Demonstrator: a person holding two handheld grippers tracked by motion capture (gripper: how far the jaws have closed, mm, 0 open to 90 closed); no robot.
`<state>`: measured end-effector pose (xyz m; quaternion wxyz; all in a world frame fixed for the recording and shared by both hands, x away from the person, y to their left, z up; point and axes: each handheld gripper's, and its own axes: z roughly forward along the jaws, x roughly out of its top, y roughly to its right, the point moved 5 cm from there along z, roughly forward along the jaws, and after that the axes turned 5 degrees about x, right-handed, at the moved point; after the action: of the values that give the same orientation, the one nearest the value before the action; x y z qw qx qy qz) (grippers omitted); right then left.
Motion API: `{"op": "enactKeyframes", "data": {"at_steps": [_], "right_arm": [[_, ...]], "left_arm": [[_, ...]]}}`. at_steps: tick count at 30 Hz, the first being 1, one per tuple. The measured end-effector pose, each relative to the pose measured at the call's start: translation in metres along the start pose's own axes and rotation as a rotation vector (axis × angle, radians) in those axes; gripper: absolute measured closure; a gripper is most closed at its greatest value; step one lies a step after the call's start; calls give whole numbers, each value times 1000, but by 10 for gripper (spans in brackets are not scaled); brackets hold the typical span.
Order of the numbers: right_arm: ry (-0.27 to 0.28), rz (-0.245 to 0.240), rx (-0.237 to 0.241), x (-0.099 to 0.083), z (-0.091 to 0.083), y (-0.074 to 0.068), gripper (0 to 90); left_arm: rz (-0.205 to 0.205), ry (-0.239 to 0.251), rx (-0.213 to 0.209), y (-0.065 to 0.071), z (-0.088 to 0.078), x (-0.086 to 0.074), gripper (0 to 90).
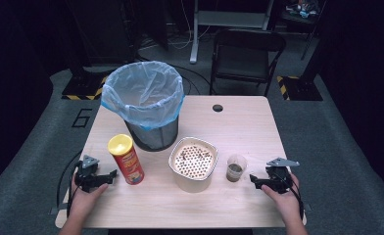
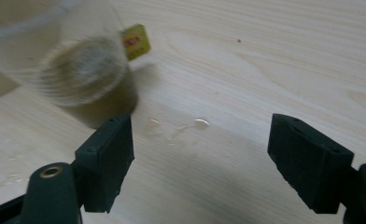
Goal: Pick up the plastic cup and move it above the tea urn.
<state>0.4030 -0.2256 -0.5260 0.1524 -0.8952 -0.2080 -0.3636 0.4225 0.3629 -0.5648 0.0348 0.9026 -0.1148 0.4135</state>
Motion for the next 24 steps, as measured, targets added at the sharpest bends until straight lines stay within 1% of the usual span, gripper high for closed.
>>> {"op": "enactKeyframes", "data": {"at_steps": [1, 2, 3, 4, 5, 6, 8, 9, 10, 12, 14, 16, 18, 19, 20, 22, 23, 24], "right_arm": [[2, -10, 30, 6, -6, -11, 201], [2, -10, 30, 6, -6, -11, 201], [-1, -31, 65, 10, -8, -21, 167], [-1, -31, 65, 10, -8, -21, 167], [-7, -49, 70, 14, -9, -28, 142], [-7, -49, 70, 14, -9, -28, 142], [-6, -61, 85, 17, -9, -37, 138], [-1, -64, 101, 19, -8, -43, 137], [-1, -64, 101, 19, -8, -43, 137], [17, -67, 110, 21, -3, -51, 140], [22, -70, 111, 22, 0, -54, 144], [27, -71, 107, 22, 7, -59, 145], [29, -78, 106, 22, 9, -60, 146], [37, -89, 102, 24, 13, -63, 157], [37, -89, 102, 24, 13, -63, 157], [48, -95, 99, 26, 15, -65, 157], [55, -100, 98, 27, 16, -66, 156], [68, -110, 102, 29, 17, -68, 155]], "left_arm": [[0, 0, 0, 0, 0, 0, 133], [0, 0, 0, 0, 0, 0, 133], [0, 0, 0, 0, 0, 0, 133], [0, 0, 0, 0, 0, 0, 133], [0, 0, 0, 0, 0, 0, 133], [0, 0, 0, 0, 0, 0, 133], [0, 0, 0, 0, 0, 0, 133], [0, 0, 0, 0, 0, 0, 133], [0, 0, 0, 0, 0, 0, 133], [0, 0, 0, 0, 0, 0, 133], [2, -1, 0, 0, 0, 0, 132], [13, 1, 1, 0, 0, 0, 133], [12, 0, 1, 0, 0, 0, 133], [11, 0, 0, 0, -1, 0, 133], [4, 0, -4, 1, -1, 0, 133], [6, -9, -6, 1, -1, -1, 133], [18, -12, -5, 1, -2, -1, 133], [13, -9, -8, 2, -3, -2, 133]]}}
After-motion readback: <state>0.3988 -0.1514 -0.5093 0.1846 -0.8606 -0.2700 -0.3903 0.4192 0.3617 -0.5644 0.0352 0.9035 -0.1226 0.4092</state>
